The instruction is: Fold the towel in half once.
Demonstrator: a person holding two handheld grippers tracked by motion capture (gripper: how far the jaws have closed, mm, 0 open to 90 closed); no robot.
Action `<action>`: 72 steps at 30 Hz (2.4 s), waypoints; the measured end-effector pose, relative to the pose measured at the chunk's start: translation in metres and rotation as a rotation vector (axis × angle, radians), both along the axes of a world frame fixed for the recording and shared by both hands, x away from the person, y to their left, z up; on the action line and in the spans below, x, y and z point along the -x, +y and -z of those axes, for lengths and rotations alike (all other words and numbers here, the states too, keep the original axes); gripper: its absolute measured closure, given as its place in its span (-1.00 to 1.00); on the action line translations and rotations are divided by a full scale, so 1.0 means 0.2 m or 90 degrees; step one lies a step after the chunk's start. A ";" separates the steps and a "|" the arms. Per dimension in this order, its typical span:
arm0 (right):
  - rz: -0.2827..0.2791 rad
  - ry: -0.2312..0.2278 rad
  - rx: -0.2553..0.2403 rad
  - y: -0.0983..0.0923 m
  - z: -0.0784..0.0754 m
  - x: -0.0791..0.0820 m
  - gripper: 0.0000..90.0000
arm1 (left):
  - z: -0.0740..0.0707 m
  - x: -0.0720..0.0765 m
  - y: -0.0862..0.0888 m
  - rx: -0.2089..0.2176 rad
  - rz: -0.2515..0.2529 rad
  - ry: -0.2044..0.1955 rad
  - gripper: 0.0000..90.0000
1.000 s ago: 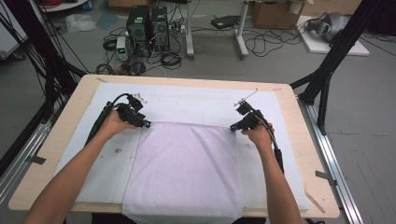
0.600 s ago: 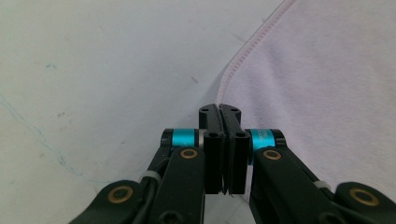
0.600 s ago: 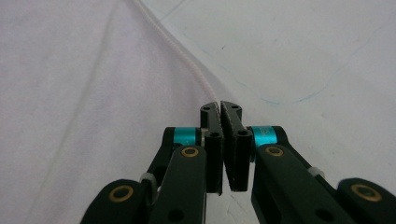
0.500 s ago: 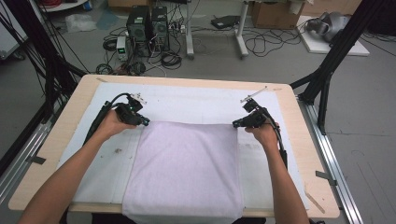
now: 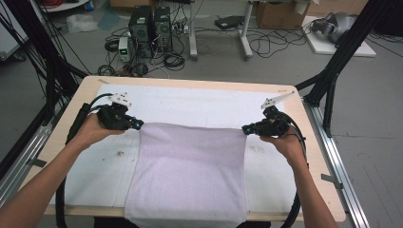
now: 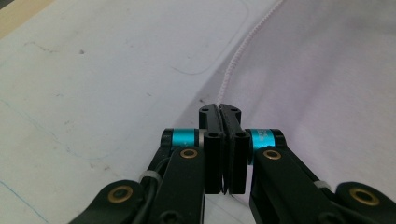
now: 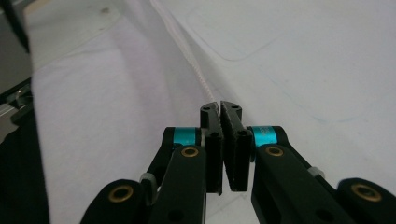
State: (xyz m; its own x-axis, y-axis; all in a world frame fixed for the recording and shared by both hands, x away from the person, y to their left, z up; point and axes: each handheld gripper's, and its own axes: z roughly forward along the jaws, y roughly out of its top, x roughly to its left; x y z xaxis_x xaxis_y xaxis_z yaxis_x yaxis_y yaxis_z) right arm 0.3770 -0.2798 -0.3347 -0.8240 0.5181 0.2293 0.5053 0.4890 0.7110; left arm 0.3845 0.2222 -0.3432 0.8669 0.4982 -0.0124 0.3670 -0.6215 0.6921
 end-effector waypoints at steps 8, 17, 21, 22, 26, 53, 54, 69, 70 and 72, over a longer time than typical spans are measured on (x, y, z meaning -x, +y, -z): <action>-0.096 -0.037 -0.048 -0.02 -0.03 0.16 0.95 | -0.03 0.21 0.05 0.007 0.052 -0.016 0.95; -0.201 -0.079 -0.090 -0.05 -0.03 0.35 0.95 | -0.04 0.47 0.09 0.013 0.120 -0.017 0.95; -0.287 -0.068 -0.102 -0.07 -0.01 0.44 0.92 | -0.02 0.64 0.09 -0.006 0.198 -0.022 0.94; -0.318 -0.055 -0.111 -0.07 0.00 0.47 0.77 | -0.01 0.67 0.09 -0.018 0.226 -0.030 0.91; -0.305 -0.006 -0.128 -0.10 0.06 0.51 0.25 | 0.00 0.72 0.10 -0.028 0.246 -0.060 0.17; -0.102 0.075 0.268 0.23 0.33 0.26 0.23 | 0.30 0.27 -0.15 -0.116 0.101 0.048 0.12; -0.100 0.083 0.284 0.24 0.34 0.25 0.27 | 0.31 0.27 -0.16 -0.120 0.096 0.050 0.18; -0.094 0.039 0.348 0.29 0.32 0.27 0.93 | 0.29 0.29 -0.19 -0.159 0.059 0.058 0.93; -0.093 0.026 0.349 0.29 0.31 0.27 0.94 | 0.28 0.29 -0.19 -0.159 0.057 0.053 0.93; -0.088 0.011 0.350 0.30 0.29 0.27 0.94 | 0.25 0.27 -0.18 -0.155 0.045 0.042 0.93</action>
